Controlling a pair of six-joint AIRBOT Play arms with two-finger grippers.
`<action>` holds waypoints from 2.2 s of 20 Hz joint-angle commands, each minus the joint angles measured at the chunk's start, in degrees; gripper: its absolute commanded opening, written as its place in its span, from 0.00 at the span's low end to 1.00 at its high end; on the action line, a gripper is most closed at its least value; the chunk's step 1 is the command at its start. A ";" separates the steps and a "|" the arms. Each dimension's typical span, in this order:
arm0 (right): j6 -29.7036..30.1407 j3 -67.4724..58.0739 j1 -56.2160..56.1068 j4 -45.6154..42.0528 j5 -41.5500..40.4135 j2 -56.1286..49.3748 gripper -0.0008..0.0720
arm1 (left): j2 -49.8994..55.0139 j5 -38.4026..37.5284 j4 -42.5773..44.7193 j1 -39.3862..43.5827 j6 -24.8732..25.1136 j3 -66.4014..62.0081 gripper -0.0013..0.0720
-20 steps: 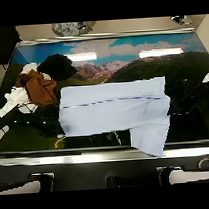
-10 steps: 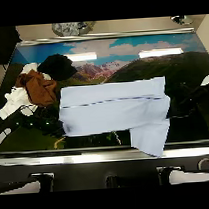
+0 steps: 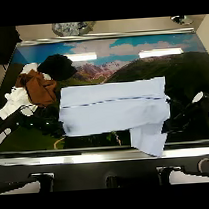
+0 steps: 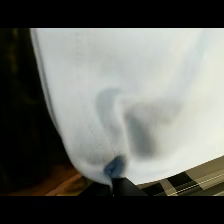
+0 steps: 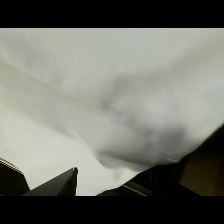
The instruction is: Fold the shirts.
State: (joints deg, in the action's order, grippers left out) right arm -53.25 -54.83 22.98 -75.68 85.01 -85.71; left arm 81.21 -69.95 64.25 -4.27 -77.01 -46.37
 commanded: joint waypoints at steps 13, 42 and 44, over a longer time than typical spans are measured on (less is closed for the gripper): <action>-0.59 -11.69 -0.04 10.32 -8.72 7.08 0.06 | -5.73 1.64 0.76 -0.04 0.79 -17.03 0.05; -4.87 -40.89 3.56 28.35 -6.10 -29.44 0.98 | 13.73 -11.63 -4.94 0.24 -6.99 -69.55 0.82; -5.40 -40.89 0.59 30.14 -9.01 -30.03 0.98 | 11.78 -11.63 -4.94 3.23 -6.99 -69.55 0.82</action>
State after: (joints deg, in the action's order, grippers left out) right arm -58.11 -96.79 25.96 -49.39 78.96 -114.32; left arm 96.84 -81.73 59.20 -4.08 -84.01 -115.85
